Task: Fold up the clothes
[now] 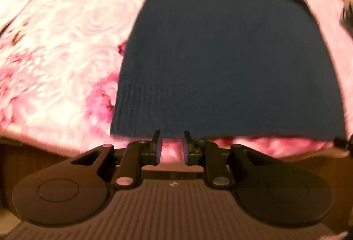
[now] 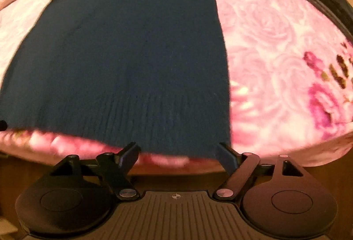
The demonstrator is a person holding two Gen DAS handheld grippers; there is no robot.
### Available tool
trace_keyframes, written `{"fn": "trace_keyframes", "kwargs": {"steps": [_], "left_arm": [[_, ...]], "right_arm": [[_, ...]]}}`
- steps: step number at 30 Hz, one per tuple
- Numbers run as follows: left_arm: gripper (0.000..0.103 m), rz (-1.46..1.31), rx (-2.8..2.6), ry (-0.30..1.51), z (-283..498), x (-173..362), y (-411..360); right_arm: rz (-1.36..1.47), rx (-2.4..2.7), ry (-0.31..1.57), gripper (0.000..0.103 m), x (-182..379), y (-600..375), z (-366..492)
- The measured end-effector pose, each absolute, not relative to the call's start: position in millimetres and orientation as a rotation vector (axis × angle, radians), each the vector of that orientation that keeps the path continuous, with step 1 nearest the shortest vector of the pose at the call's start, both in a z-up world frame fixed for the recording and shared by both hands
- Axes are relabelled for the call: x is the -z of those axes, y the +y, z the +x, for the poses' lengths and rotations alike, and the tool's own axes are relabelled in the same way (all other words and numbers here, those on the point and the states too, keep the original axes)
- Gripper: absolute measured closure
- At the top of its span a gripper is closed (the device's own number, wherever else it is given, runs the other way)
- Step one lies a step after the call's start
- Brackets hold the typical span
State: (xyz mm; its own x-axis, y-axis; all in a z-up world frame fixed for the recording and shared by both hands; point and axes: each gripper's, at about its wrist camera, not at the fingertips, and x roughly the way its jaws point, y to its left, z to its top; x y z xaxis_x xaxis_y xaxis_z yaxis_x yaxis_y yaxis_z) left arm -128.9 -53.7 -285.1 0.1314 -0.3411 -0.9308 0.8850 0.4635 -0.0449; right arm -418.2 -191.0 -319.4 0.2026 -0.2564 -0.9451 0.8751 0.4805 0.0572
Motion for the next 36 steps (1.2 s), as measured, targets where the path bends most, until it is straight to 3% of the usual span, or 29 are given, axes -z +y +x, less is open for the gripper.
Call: {"fn": "trace_keyframes", "kwargs": {"steps": [2,4,5,8,11,17,28,36], "left_arm": [[0.085,0.556,0.983,1.079,-141.9,250.3,-47.0],[0.073,0.523,0.997,1.035,-157.8,212.2,-43.0],[0.073,0.510,1.006,1.014,-165.9,194.8,-39.3],[0.068,0.488,1.026,0.965,-189.8,150.2,-21.8],[0.062,0.486,1.024,0.942,-209.9,115.5,0.7],[0.060,0.487,0.997,0.945,-243.5,83.1,33.1],[0.055,0.567,0.954,0.863,-276.5,45.2,52.1],[0.052,0.605,0.987,0.841,-285.1,46.9,50.5]], "right_arm": [[0.701,0.882,1.038,0.022,289.9,-183.3,-433.0],[0.711,0.878,0.992,0.021,256.6,-177.1,-439.4],[0.721,0.872,0.965,0.020,238.5,-172.6,-441.9],[0.749,0.849,0.883,0.009,188.3,-159.1,-454.4],[0.748,0.810,0.849,0.008,144.3,-141.0,-459.9],[0.693,0.769,0.814,0.008,89.9,-104.8,-467.0],[0.667,0.779,0.819,0.008,48.0,-71.9,-477.6],[0.668,0.819,0.852,0.008,52.2,-66.6,-482.2]]}}
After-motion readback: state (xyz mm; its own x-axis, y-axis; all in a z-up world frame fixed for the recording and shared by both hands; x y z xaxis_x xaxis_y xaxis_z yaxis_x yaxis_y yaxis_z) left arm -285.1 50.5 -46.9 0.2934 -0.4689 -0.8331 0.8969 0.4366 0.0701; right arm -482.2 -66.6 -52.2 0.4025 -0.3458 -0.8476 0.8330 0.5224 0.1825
